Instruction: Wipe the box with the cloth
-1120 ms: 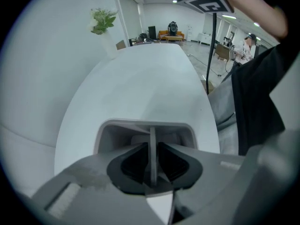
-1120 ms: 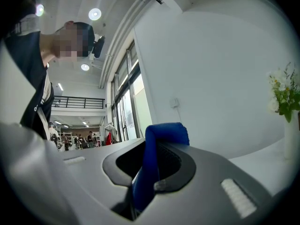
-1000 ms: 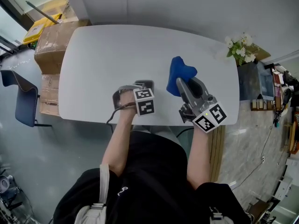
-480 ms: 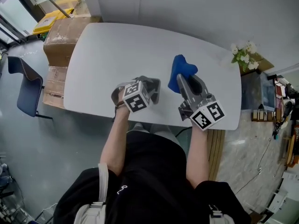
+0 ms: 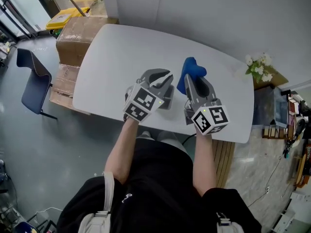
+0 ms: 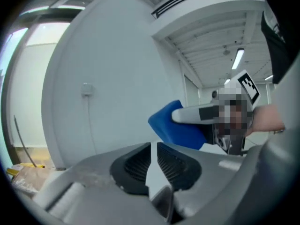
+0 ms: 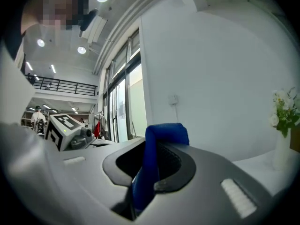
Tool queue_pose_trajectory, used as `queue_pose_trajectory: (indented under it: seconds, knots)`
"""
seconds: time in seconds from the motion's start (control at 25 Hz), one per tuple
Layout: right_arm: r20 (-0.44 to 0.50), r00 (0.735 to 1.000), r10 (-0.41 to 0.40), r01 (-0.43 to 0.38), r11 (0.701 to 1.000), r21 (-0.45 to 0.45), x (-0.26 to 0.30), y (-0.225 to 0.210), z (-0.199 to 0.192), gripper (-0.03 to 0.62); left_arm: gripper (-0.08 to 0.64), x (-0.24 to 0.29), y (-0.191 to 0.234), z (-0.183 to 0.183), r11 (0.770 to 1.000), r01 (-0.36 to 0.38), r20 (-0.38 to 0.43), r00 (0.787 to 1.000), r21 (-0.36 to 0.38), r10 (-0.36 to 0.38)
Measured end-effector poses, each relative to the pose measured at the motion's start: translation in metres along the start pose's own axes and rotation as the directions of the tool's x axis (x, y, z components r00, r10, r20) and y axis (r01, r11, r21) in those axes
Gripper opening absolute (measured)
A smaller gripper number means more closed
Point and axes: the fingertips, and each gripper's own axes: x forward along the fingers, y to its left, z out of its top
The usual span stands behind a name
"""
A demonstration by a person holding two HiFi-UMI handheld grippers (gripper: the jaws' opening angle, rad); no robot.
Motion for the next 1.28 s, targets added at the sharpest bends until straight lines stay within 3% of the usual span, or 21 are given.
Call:
queue_pose_trajectory:
  seconds: [0.36,0.64,1.28]
  knots:
    - [0.036,0.996,-0.087,0.088,0.996,-0.020,0.004,0.004,0.018,0.054,0.000,-0.020,0.017,0.042,0.981,-0.184,0.148,0.970,-0.064,0.191]
    - [0.068,0.990,-0.123,0.127,0.990,-0.056,-0.003,0.006,0.029,0.052,0.000,-0.031,0.022,0.066,0.934,-0.338,0.222,0.907,-0.118,0.357]
    - [0.057,0.993,-0.100,0.105,0.989,-0.107,-0.006,0.024,0.024,0.052,0.000,-0.054,0.026,0.064,0.904,-0.395,0.244,0.872,-0.163,0.425]
